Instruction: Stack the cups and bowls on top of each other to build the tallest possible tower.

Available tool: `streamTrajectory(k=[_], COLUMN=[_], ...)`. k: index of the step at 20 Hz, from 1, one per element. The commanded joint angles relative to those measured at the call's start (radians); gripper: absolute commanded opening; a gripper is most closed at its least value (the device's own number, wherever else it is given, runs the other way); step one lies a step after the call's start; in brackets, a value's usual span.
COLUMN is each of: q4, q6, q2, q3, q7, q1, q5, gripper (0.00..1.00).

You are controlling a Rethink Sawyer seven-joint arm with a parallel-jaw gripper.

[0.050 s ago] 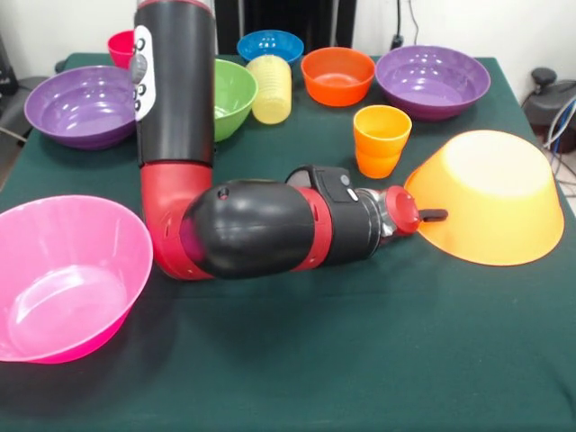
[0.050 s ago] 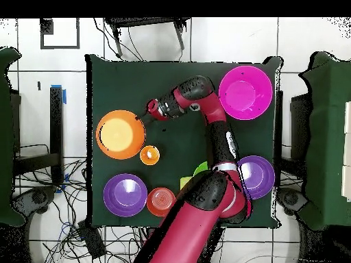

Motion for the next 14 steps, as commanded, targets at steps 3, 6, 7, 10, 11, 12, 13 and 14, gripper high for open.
streamTrajectory(k=[3, 6, 7, 10, 11, 12, 13, 14], q4=[0.233, 0.319, 0.374, 0.534, 0.593, 0.641, 0.673, 0.705], q6=[-0.272, -0.341, -0.408, -0.536, -0.576, -0.601, -0.626, -0.651], q2=[-0.042, -0.109, -0.134, -0.236, -0.288, -0.343, -0.394, -0.445], q3=[-0.136, -0.133, -0.124, -0.111, -0.107, -0.106, -0.106, -0.105], q7=[0.035, 0.064, 0.075, 0.122, 0.146, 0.169, 0.187, 0.206], q1=[-0.036, -0.043, -0.058, -0.086, -0.094, -0.097, -0.096, -0.095], q5=[-0.071, -0.067, -0.066, -0.069, -0.071, -0.072, -0.073, -0.074], gripper=[1.00, 1.00, 1.00, 1.00, 1.00, 1.00, 1.00, 1.00])
